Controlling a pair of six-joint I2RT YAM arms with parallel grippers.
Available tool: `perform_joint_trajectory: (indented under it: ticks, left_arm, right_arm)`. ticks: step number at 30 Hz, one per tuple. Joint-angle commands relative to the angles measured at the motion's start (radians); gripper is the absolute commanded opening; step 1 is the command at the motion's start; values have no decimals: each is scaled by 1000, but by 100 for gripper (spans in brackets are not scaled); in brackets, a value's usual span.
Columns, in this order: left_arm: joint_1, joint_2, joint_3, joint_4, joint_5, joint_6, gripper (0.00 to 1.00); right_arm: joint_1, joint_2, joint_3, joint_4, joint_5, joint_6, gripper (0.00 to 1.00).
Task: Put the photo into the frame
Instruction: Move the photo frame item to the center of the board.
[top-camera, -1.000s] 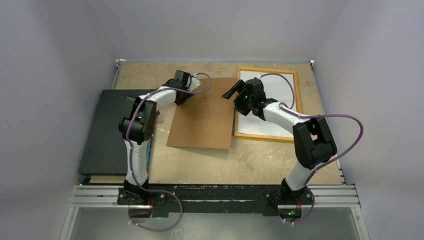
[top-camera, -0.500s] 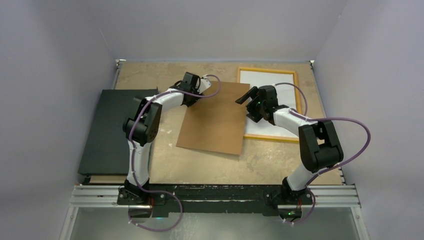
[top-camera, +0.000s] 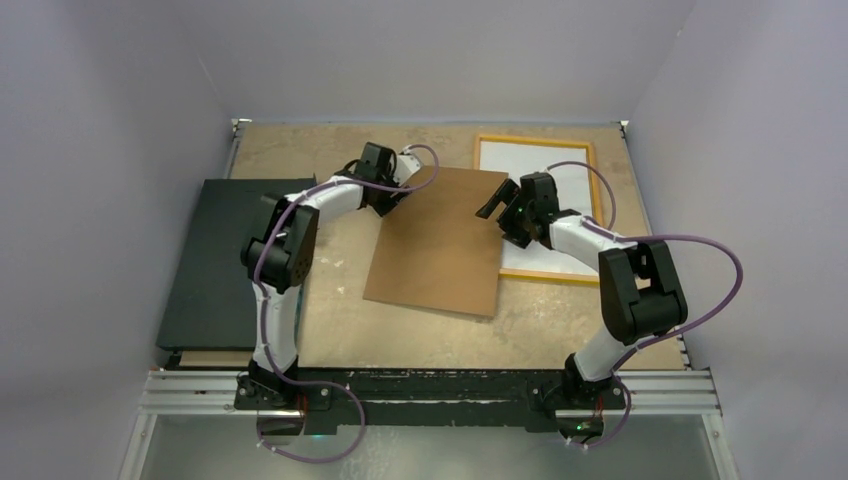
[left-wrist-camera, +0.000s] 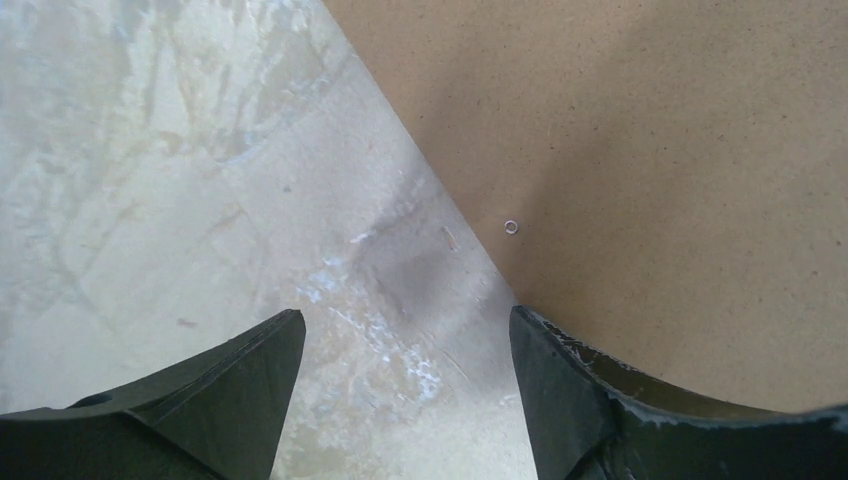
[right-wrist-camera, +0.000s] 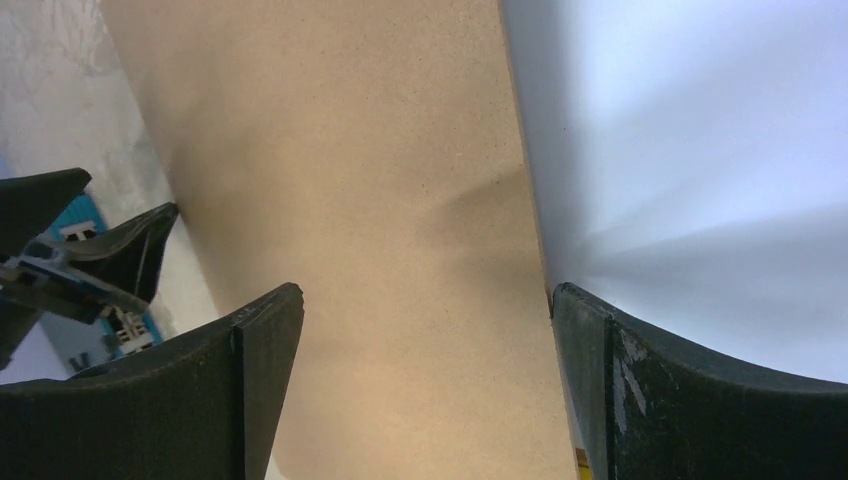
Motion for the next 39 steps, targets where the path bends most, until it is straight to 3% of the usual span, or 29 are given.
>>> perform_joint_trajectory:
  ticks: [1,11,18,31,39]
  left_arm:
    - [36,7,-30,-239,221,-103,77]
    - [80,-51,-83,-255,214,-70,81]
    - [62,-18,-136,-210,195,-74,63]
    - [53,5,-156,-227,250,-108,21]
    - [49,17,-172,-215,269,-129,10]
  right_arm:
    - [0,-24,56,-33,20,-101,97]
    - [-38,-18,22,-15,-8,-157,98]
    - [-53,-30,1,21,-58,-191,97]
    - [-55,4,-37,82,-133,-198,89]
    - [-55,9,-47,74,-114,-211,87]
